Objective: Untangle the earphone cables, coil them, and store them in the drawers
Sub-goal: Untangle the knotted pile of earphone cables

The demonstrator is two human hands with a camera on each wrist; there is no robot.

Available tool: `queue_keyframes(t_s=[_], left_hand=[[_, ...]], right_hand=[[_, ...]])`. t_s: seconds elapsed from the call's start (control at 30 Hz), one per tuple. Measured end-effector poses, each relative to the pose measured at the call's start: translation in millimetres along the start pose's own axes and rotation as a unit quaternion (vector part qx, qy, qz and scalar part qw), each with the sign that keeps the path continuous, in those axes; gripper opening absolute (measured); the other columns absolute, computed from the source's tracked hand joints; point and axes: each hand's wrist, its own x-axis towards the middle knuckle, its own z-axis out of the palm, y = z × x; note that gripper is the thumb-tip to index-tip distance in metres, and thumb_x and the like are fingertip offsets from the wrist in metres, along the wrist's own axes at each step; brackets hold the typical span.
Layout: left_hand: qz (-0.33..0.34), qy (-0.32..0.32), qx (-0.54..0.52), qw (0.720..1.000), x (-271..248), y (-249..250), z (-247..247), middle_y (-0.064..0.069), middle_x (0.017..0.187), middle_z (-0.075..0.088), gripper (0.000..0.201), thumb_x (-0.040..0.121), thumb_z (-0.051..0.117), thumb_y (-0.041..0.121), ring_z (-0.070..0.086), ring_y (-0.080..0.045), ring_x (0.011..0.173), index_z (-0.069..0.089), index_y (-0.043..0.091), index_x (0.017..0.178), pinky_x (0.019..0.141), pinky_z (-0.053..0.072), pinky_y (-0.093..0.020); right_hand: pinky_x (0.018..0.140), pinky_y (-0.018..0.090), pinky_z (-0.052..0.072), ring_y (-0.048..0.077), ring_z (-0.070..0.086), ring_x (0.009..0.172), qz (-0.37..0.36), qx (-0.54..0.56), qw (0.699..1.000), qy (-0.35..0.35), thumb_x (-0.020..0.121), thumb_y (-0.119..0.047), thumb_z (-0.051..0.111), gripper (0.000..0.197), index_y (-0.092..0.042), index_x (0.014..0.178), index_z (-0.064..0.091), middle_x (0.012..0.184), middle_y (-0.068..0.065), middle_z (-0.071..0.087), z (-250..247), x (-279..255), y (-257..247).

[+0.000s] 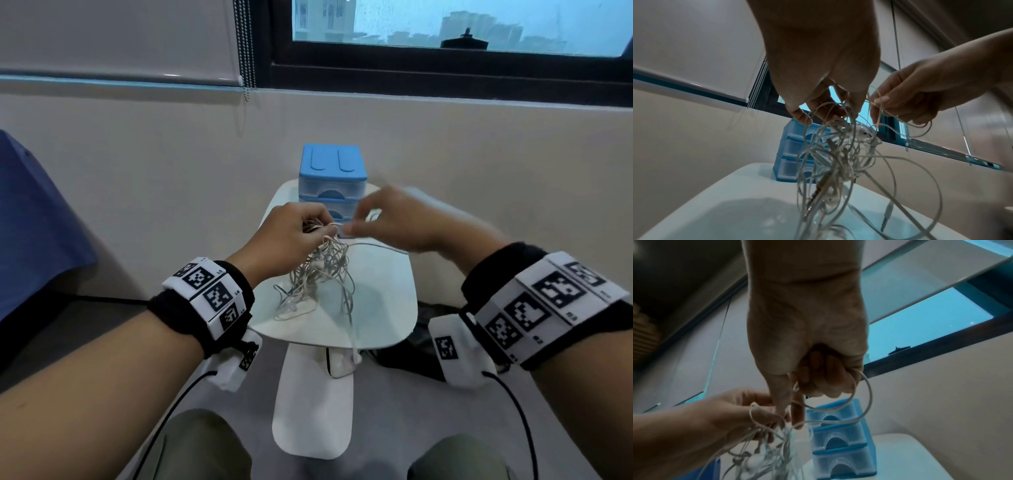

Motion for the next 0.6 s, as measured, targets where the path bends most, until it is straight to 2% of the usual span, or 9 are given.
queue_keyframes(t_s=[0.03,0.1,0.2,0.27,0.33,0.37,0.47,0.53,0.6], left_hand=[[0.001,-0.001,-0.001,1.000,0.1,1.0,0.7,0.012,0.073,0.067,0.012,0.095,0.074,0.028,0.060,-0.007,0.068,0.073,0.020,0.086,0.069,0.049,-0.027],[0.006,-0.004,-0.005,1.000,0.1,2.2,1.6,0.009,0.076,0.071,0.011,0.095,0.074,0.027,0.065,-0.013,0.072,0.074,0.019,0.087,0.072,0.050,-0.031],[0.002,-0.016,-0.011,1.000,0.1,-0.7,2.7,0.007,0.074,0.070,0.014,0.094,0.075,0.025,0.063,-0.012,0.068,0.071,0.023,0.080,0.068,0.049,-0.030],[0.001,-0.021,-0.011,1.000,0.1,-3.2,4.0,0.004,0.080,0.074,0.016,0.092,0.076,0.025,0.069,-0.016,0.077,0.070,0.029,0.078,0.076,0.054,-0.036],[0.002,-0.019,-0.010,1.000,0.5,-4.9,5.1,0.003,0.084,0.076,0.018,0.091,0.078,0.028,0.072,-0.020,0.085,0.069,0.033,0.076,0.082,0.055,-0.038],[0.001,-0.018,-0.008,1.000,-0.4,-4.8,5.0,0.004,0.086,0.076,0.016,0.091,0.078,0.029,0.072,-0.018,0.086,0.070,0.031,0.078,0.082,0.055,-0.036],[0.006,-0.014,-0.010,1.000,-2.9,-4.4,2.8,0.007,0.091,0.076,0.008,0.092,0.077,0.024,0.071,-0.009,0.086,0.072,0.025,0.086,0.080,0.054,-0.024],[0.002,-0.019,-0.014,1.000,-4.2,-5.3,3.0,0.008,0.090,0.076,0.004,0.092,0.077,0.022,0.071,-0.007,0.086,0.075,0.023,0.089,0.081,0.055,-0.023],[-0.007,-0.030,-0.020,0.999,-4.9,-7.7,4.7,0.008,0.089,0.076,0.003,0.091,0.078,0.021,0.072,-0.009,0.086,0.076,0.022,0.090,0.084,0.057,-0.027]], right_hand=[[0.056,0.023,0.037,0.012,0.048,0.069,-0.001,-0.042,0.999,-0.031,0.094,-0.050,0.066,0.028,-0.023,0.086,0.069,0.077,-0.005,0.053,5.7,0.8,-1.2],[0.057,0.026,0.038,0.015,0.047,0.066,-0.007,-0.018,1.000,-0.020,0.097,-0.042,0.065,0.026,-0.020,0.085,0.073,0.074,-0.002,0.055,11.3,1.9,-5.0],[0.062,0.029,0.038,0.015,0.050,0.071,-0.030,0.145,0.987,0.062,0.098,-0.027,0.064,0.022,-0.014,0.087,0.078,0.080,0.006,0.060,6.1,4.3,-11.7],[0.069,0.028,0.040,0.016,0.053,0.081,-0.052,0.239,0.962,0.118,0.099,-0.024,0.064,0.023,-0.012,0.084,0.078,0.093,0.010,0.058,-1.4,5.7,-18.7],[0.084,0.030,0.045,0.016,0.059,0.095,-0.067,0.316,0.928,0.186,0.097,-0.027,0.065,0.026,-0.018,0.077,0.077,0.106,0.009,0.062,-7.9,8.1,-24.0],[0.087,0.033,0.046,0.016,0.061,0.100,-0.073,0.348,0.907,0.223,0.096,-0.029,0.065,0.026,-0.018,0.075,0.076,0.107,0.007,0.065,-11.1,9.2,-25.7],[0.084,0.032,0.045,0.013,0.067,0.103,-0.089,0.444,0.840,0.300,0.092,-0.022,0.063,0.025,-0.017,0.070,0.074,0.105,0.002,0.074,-22.7,6.8,-29.3],[0.081,0.035,0.050,0.024,0.072,0.096,-0.115,0.525,0.787,0.303,0.091,-0.016,0.059,0.025,-0.015,0.068,0.068,0.098,0.007,0.074,-29.9,2.1,-28.7],[0.069,0.033,0.052,0.026,0.069,0.074,-0.141,0.614,0.722,0.285,0.094,-0.010,0.054,0.029,-0.013,0.065,0.058,0.083,0.011,0.068,-37.7,-4.0,-29.8]])
